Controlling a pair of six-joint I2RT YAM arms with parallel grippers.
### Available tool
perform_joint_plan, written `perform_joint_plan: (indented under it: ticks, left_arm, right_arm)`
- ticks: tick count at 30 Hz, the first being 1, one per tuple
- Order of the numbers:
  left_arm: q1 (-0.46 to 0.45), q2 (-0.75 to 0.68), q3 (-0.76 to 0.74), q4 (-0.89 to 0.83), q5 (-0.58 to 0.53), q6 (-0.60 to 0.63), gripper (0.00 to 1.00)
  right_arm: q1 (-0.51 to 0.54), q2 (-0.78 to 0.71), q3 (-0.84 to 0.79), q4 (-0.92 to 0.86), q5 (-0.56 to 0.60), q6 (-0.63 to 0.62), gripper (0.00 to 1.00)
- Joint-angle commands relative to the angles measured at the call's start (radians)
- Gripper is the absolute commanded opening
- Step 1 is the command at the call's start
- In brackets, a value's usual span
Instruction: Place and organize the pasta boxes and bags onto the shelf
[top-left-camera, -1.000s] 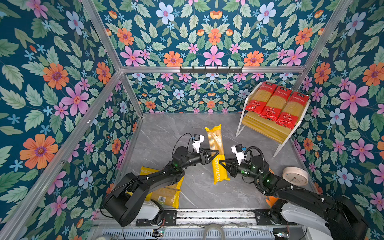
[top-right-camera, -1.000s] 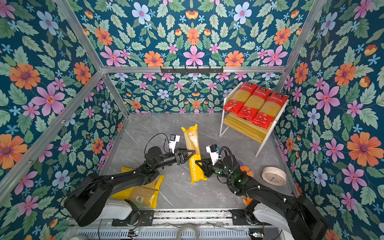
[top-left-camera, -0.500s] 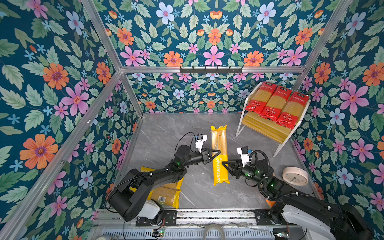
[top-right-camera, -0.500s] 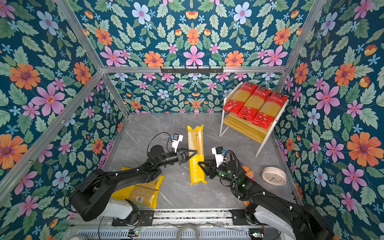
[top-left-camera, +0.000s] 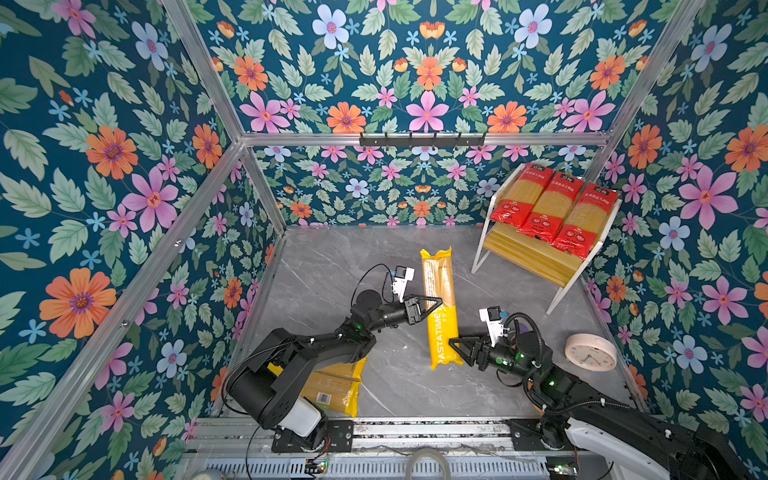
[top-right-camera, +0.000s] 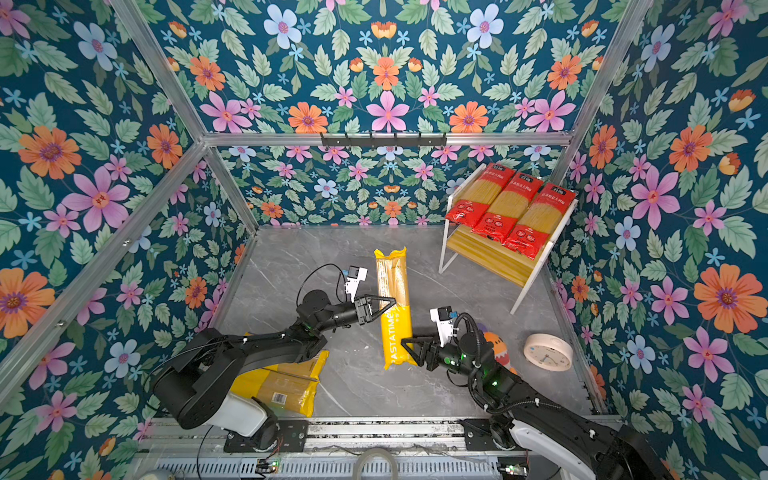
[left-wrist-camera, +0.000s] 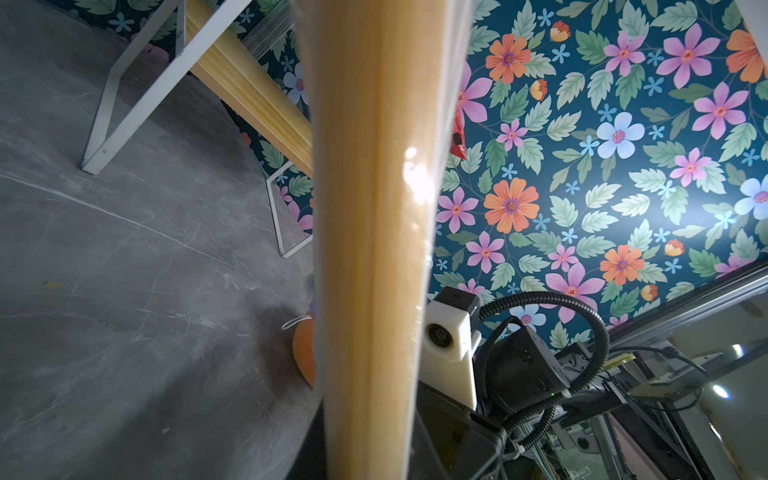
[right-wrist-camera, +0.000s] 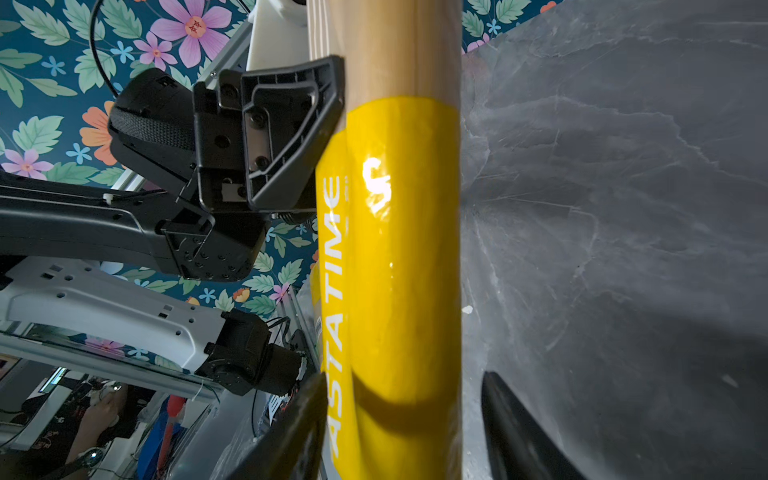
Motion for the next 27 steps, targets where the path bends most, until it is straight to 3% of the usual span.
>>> perform_joint_plan:
  ticks: [1,6,12,19,27]
  left_arm:
    - [0.000,-0.004,0.011,0.181,-0.001,-0.034,0.17]
    - [0.000,0.020,0.021,0.216,-0.019,-0.076,0.18]
    - [0.001,0.052,0.027,0.263,-0.031,-0.119,0.19]
    - [0.009,0.010,0.034,0.108,0.018,-0.033,0.19]
    - [0.012,-0.028,0.027,0.059,0.044,0.002,0.19]
  right_arm:
    - [-0.001,0.014,-0.001,0.048,-0.025,0.029,0.59]
    - [0.000,0.062,-0.004,0.109,-0.050,0.043,0.56]
    - [0.002,0.093,-0.004,0.176,-0.064,0.069,0.44]
    - [0.002,0.014,0.023,0.033,-0.057,0.022,0.50]
    - [0.000,-0.045,0.049,-0.076,-0.029,-0.033,0.57]
